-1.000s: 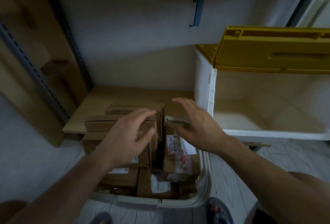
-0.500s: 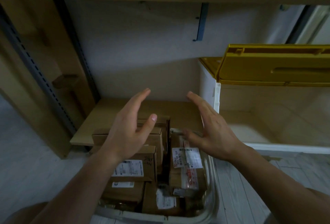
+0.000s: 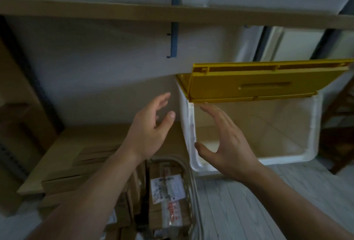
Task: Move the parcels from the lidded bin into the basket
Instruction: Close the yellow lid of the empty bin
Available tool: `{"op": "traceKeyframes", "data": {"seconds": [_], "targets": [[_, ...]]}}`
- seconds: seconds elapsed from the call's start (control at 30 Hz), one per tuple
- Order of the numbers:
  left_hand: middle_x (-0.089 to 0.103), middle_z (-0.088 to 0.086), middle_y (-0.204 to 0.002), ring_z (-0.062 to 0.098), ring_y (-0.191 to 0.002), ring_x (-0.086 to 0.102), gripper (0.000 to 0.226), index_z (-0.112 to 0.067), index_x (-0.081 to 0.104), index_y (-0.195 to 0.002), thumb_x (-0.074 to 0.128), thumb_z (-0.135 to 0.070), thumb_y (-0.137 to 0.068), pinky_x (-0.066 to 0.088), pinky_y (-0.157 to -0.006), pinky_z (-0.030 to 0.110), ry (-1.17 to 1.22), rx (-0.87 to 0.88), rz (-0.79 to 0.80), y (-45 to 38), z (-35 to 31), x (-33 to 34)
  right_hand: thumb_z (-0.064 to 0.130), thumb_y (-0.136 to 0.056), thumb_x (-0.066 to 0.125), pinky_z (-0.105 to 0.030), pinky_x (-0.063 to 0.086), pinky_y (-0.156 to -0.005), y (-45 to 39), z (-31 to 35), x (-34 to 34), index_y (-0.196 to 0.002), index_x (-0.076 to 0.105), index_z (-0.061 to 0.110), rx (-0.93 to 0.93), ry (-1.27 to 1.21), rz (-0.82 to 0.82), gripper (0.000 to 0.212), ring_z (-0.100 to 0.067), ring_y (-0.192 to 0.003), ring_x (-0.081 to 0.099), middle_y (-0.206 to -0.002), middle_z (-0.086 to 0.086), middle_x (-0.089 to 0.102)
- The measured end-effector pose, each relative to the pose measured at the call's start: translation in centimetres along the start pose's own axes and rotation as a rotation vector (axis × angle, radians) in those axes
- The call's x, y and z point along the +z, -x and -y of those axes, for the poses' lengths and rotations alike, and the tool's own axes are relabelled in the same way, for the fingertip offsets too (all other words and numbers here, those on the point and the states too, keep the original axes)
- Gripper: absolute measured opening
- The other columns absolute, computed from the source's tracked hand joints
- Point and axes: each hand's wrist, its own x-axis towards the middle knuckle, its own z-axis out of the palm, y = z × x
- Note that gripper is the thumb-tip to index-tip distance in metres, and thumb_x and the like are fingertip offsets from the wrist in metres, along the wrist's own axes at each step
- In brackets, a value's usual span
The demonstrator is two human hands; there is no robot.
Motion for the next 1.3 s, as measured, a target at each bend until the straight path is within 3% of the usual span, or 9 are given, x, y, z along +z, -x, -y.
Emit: {"op": "traceKeyframes", "data": {"seconds": [0.13, 0.2, 0.33, 0.47, 0.6, 0.73, 0.9, 1.07, 1.3], "targets": [[0.049, -0.018, -0.149, -0.004, -0.139, 0.042, 0.054, -0.032, 0.041, -0.150, 0.056, -0.039, -0.099, 0.042, -0.113, 0.033, 0.148, 0.019, 0.028, -1.4, -2.2, 3.5, 0.033, -0.083, 0.077, -0.026, 0.028, -0.117, -0.2, -1.7, -1.8, -0.156, 0.032, 0.024, 0.013, 0.031, -0.039, 0.086, -0.008, -0.149, 0.029, -0.161, 0.007, 0.034], [0.048, -0.013, -0.151, -0.004, -0.138, 0.043, 0.059, -0.027, 0.040, -0.153, 0.055, -0.040, -0.097, 0.044, -0.110, 0.031, 0.151, 0.027, -0.029, -1.7, -2.7, 4.8, 0.031, -0.082, 0.078, -0.026, 0.027, -0.117, -0.4, -2.3, -2.5, -0.155, 0.033, 0.023, 0.033, 0.041, -0.068, 0.086, -0.009, -0.149, 0.029, -0.160, 0.006, 0.035], [0.053, -0.009, -0.145, 0.000, -0.132, 0.049, 0.048, -0.021, 0.046, -0.148, 0.058, -0.024, -0.102, 0.045, -0.099, 0.019, 0.198, -0.025, -0.159, -1.8, -3.5, 6.1, 0.027, -0.083, 0.078, -0.023, 0.026, -0.116, -0.1, -3.0, -3.6, -0.154, 0.035, 0.024, 0.061, 0.056, -0.106, 0.083, -0.009, -0.147, 0.031, -0.157, 0.006, 0.038], [0.063, -0.012, -0.113, -0.003, -0.110, 0.057, 0.047, -0.018, 0.048, -0.144, 0.062, -0.022, -0.099, 0.045, -0.097, 0.019, 0.190, -0.041, -0.213, -2.0, -4.3, 6.5, 0.022, -0.083, 0.076, -0.025, 0.030, -0.114, 0.1, -3.4, -4.7, -0.151, 0.038, 0.026, 0.100, 0.083, -0.160, 0.078, -0.012, -0.144, 0.035, -0.153, 0.006, 0.041], [0.059, -0.011, -0.102, -0.011, -0.099, 0.054, 0.049, -0.022, 0.044, -0.143, 0.063, -0.024, -0.098, 0.039, -0.084, 0.002, 0.175, -0.057, -0.197, -2.3, -4.8, 6.8, 0.018, -0.082, 0.077, -0.021, 0.031, -0.105, 0.3, -3.8, -5.9, -0.148, 0.043, 0.026, 0.129, 0.140, -0.217, 0.074, -0.012, -0.136, 0.040, -0.148, 0.007, 0.042], [0.056, -0.004, -0.107, 0.006, -0.100, 0.055, 0.035, -0.021, 0.050, -0.128, 0.065, -0.026, -0.096, 0.042, -0.083, 0.020, 0.205, -0.109, -0.235, -2.7, -5.1, 6.9, 0.020, -0.085, 0.076, -0.022, 0.032, -0.102, 1.0, -3.8, -6.5, -0.148, 0.042, 0.029, 0.170, 0.159, -0.210, 0.072, -0.011, -0.132, 0.041, -0.145, 0.009, 0.041], [0.057, 0.001, -0.110, 0.018, -0.105, 0.059, 0.029, -0.021, 0.051, -0.121, 0.066, -0.025, -0.096, 0.051, -0.089, 0.030, 0.277, -0.145, -0.250, -3.3, -4.9, 6.8, 0.018, -0.085, 0.076, -0.025, 0.034, -0.107, 0.9, -3.6, -7.2, -0.148, 0.042, 0.027, 0.168, 0.214, -0.203, 0.072, -0.013, -0.134, 0.038, -0.147, 0.006, 0.041], [0.056, -0.002, -0.112, 0.018, -0.106, 0.057, 0.035, -0.022, 0.049, -0.128, 0.064, -0.029, -0.097, 0.050, -0.091, 0.030, 0.263, -0.160, -0.253, -3.2, -5.2, 7.2, 0.017, -0.084, 0.076, -0.040, 0.041, -0.109, 0.0, -4.2, -7.7, -0.149, 0.042, 0.023, 0.139, 0.343, -0.143, 0.074, -0.020, -0.135, 0.038, -0.147, 0.001, 0.042], [0.063, -0.008, -0.110, 0.014, -0.107, 0.062, 0.023, -0.025, 0.053, -0.118, 0.064, -0.028, -0.098, 0.051, -0.088, 0.030, 0.330, -0.186, -0.264, -3.2, -5.4, 7.0, 0.017, -0.083, 0.076, -0.043, 0.041, -0.109, 0.0, -5.0, -7.6, -0.149, 0.042, 0.022, 0.160, 0.355, -0.163, 0.075, -0.021, -0.136, 0.035, -0.148, 0.000, 0.041]]}}
